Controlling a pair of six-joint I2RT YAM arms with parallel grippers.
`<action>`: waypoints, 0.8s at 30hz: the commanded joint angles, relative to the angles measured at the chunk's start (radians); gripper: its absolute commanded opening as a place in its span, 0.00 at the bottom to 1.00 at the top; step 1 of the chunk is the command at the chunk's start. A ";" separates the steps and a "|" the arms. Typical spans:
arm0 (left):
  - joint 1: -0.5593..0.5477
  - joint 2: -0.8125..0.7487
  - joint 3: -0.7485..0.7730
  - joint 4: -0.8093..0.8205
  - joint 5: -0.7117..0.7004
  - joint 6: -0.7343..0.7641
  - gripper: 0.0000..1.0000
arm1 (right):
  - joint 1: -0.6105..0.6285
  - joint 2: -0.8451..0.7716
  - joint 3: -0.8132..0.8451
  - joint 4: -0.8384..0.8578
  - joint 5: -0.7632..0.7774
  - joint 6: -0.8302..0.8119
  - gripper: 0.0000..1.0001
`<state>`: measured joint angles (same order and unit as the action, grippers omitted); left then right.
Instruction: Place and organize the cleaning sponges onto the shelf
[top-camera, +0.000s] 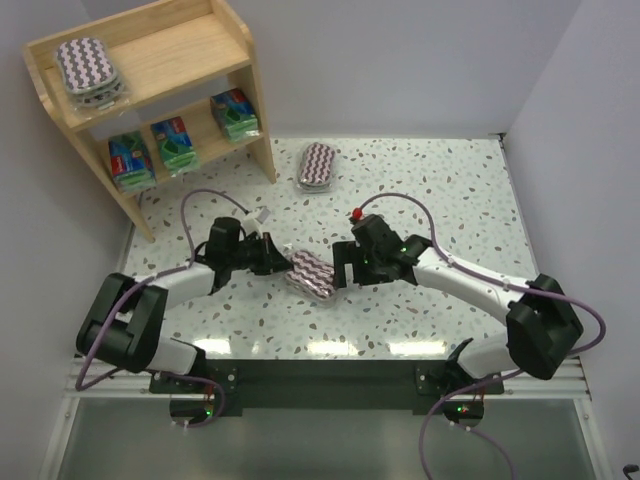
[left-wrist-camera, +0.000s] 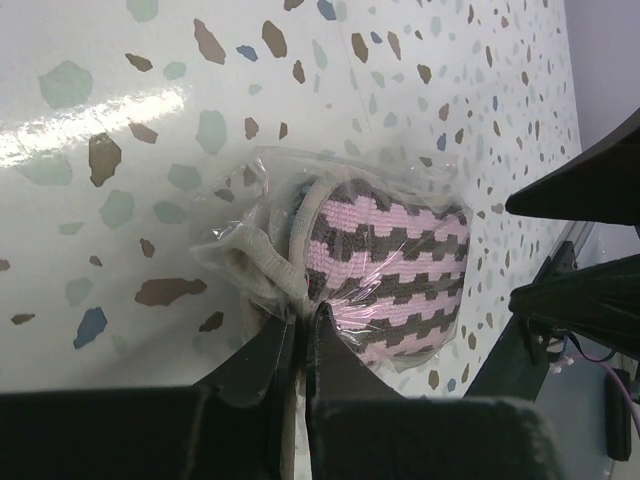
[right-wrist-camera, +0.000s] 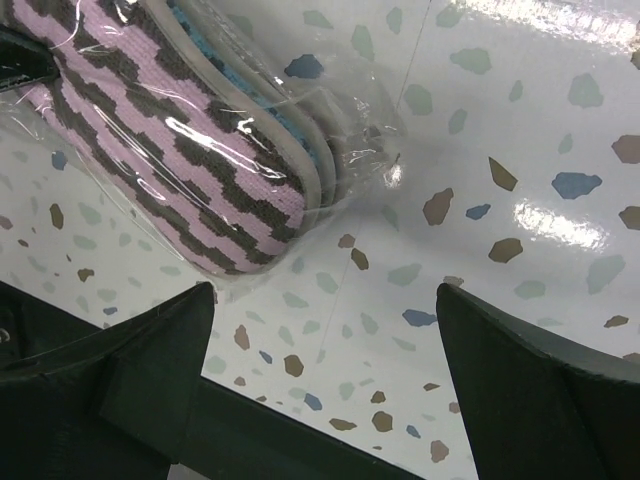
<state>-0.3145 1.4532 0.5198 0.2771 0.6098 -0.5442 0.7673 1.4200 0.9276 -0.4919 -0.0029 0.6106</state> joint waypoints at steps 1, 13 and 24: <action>-0.001 -0.137 -0.023 -0.052 -0.021 -0.026 0.00 | -0.008 -0.084 0.040 -0.043 0.000 -0.009 0.96; -0.003 -0.599 0.233 -0.243 -0.419 -0.368 0.00 | -0.134 -0.288 0.137 -0.211 0.049 -0.051 0.96; -0.070 -0.415 0.733 -0.245 -0.959 -0.658 0.00 | -0.168 -0.319 0.131 -0.221 0.023 -0.063 0.97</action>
<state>-0.3683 0.9470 1.1130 0.0429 -0.1307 -1.1015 0.6018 1.1252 1.0378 -0.6964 0.0330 0.5636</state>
